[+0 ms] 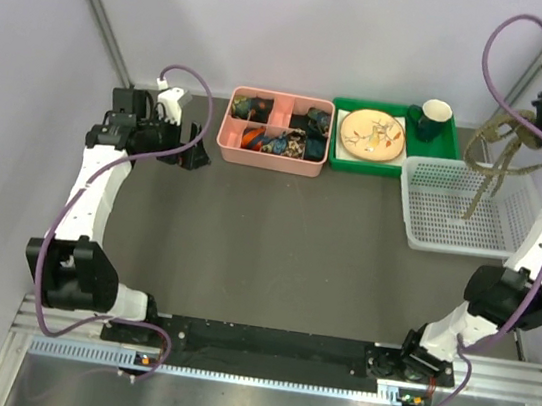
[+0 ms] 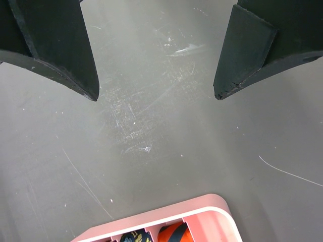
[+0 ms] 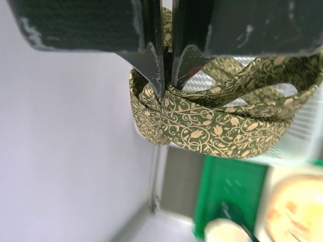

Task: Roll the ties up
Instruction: Pick up the tie from the bin, then place the tie at the center of the board, then flatten out the tie at the center of the board.

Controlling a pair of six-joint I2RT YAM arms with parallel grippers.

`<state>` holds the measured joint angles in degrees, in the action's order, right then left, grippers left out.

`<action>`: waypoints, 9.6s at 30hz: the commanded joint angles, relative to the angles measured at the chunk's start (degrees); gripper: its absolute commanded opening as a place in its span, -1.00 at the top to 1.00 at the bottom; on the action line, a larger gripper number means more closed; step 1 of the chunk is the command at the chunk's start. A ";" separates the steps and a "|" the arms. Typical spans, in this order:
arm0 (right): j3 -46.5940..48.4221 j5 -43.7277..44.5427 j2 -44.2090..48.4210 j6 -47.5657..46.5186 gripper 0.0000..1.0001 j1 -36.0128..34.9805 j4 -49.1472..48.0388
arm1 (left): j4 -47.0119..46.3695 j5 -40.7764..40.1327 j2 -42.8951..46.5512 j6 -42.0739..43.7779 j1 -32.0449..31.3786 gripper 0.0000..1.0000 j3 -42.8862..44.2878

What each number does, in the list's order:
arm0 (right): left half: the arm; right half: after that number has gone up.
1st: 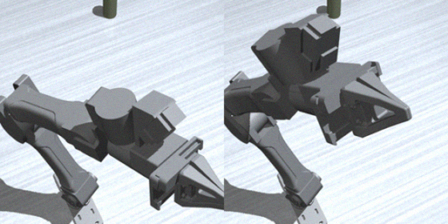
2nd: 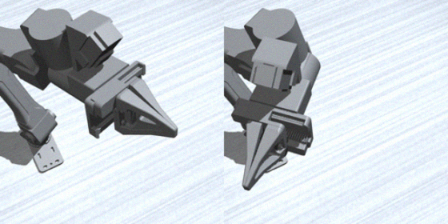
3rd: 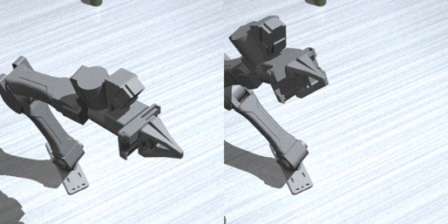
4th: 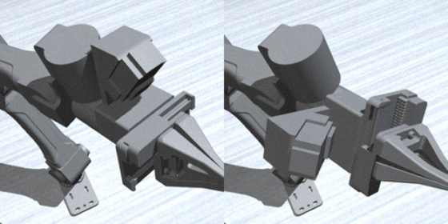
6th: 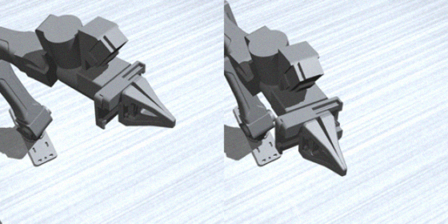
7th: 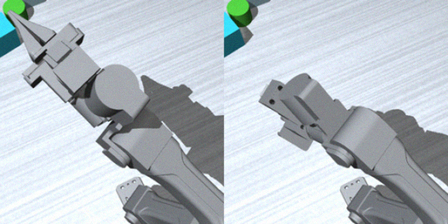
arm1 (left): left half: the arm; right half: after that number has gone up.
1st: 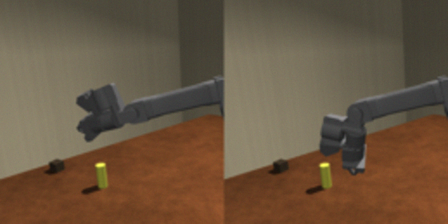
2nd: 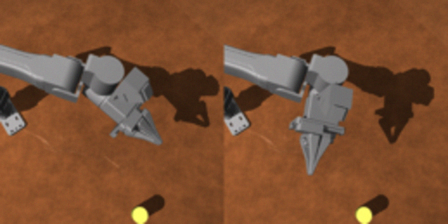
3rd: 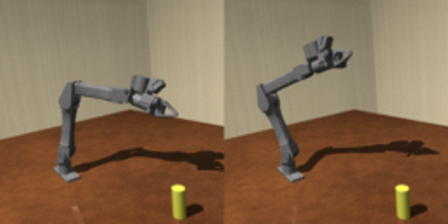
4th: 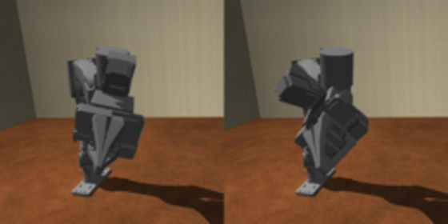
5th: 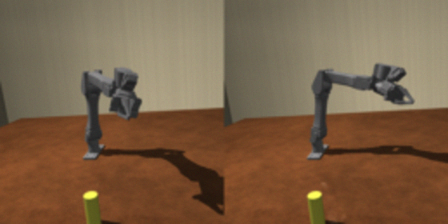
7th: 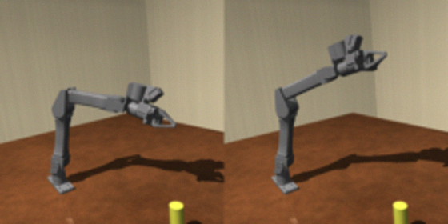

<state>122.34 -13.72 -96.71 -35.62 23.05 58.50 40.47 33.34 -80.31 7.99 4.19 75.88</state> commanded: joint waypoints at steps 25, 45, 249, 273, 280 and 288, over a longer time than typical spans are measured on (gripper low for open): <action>-46.04 -25.80 12.69 27.92 0.59 -43.67 -16.51 | 6.46 6.28 7.45 14.14 -0.23 -0.98 -4.06; -65.39 -17.84 19.10 23.40 -0.15 -32.72 -8.58 | 0.05 1.29 11.77 46.84 -38.53 -0.69 -20.78; -48.43 -3.08 42.92 50.47 1.00 -16.63 -40.91 | -29.18 5.90 -15.16 2.39 -49.44 1.00 -9.32; -43.40 -20.91 24.39 67.17 1.00 -36.21 -56.72 | -26.20 3.14 16.20 3.07 -48.10 -0.97 -20.06; -42.73 -18.46 11.49 62.43 1.00 -57.22 -54.81 | -15.25 -18.10 38.02 2.75 -28.73 -0.98 -20.86; -25.17 -16.76 -10.68 63.57 0.46 -74.28 -48.06 | -11.91 -32.64 40.34 -3.86 -18.17 -0.91 -19.28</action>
<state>86.48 -29.71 -100.90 28.51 -46.94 7.33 23.92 9.28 -38.79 6.94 -17.91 55.88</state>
